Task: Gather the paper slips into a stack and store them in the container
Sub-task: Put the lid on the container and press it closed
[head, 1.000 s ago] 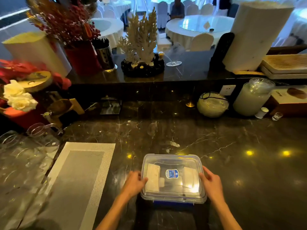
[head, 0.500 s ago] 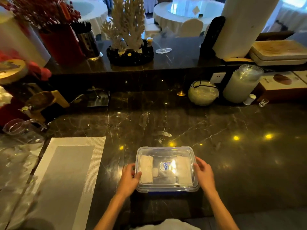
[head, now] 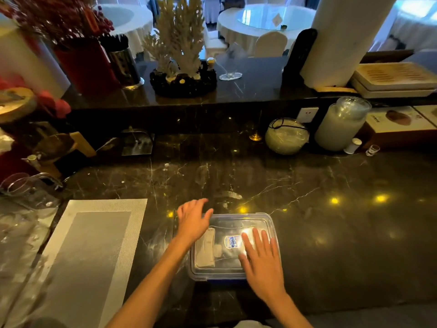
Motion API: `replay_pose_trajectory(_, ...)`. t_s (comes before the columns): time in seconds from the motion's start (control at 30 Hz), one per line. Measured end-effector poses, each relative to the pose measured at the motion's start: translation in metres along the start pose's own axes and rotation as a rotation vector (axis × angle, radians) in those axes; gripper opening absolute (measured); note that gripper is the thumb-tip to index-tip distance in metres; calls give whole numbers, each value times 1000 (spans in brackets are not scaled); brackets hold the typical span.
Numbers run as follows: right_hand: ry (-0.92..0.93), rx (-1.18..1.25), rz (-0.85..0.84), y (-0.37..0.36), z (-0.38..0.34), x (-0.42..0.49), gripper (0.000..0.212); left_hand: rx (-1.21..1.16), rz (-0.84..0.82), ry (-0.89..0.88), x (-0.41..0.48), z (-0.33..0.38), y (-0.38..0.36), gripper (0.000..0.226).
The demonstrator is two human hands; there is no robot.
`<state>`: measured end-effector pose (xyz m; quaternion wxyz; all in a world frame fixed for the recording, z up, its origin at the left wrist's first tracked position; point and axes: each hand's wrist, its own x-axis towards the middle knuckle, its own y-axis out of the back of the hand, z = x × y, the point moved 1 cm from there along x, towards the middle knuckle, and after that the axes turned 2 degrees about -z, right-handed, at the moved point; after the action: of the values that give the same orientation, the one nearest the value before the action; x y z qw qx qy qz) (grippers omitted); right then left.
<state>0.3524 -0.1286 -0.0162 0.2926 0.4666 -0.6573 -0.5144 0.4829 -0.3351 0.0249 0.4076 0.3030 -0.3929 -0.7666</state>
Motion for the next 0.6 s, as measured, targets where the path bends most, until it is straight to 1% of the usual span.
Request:
replay_pose_trajectory(0.07,-9,-76,-18,-7,0,-2,59,71,-176,-34,23,12,-2,57)
replay_pose_trajectory(0.13,-17,-85,-15,-8,1,-1,60,175,-423,-52,40,21,-6,73)
replay_pose_trajectory(0.17,-16,-84,-16,-8,2,-1,60,172,-550,-38,48,24,-9,79)
replay_pose_trajectory(0.23,-19,-83,-23,-9,3,0,60,34,-758,54,58,29,-13,81)
replay_pose_trajectory(0.3,-29,-82,-37,-9,1,0,60,-51,-858,85,62,30,-14,73)
replay_pose_trajectory(0.37,-31,-79,-45,-10,1,0,60,-105,-870,70,61,28,-16,68)
replay_pose_trajectory(0.43,-33,-76,-38,-10,1,0,60,-186,-809,49,58,22,-20,70)
replay_pose_trajectory(0.5,-35,-72,-32,-11,1,0,60,-147,-682,-39,53,15,-24,66)
replay_pose_trajectory(0.6,-33,-61,-33,-11,1,-1,59,-11,-495,-198,43,10,-28,50)
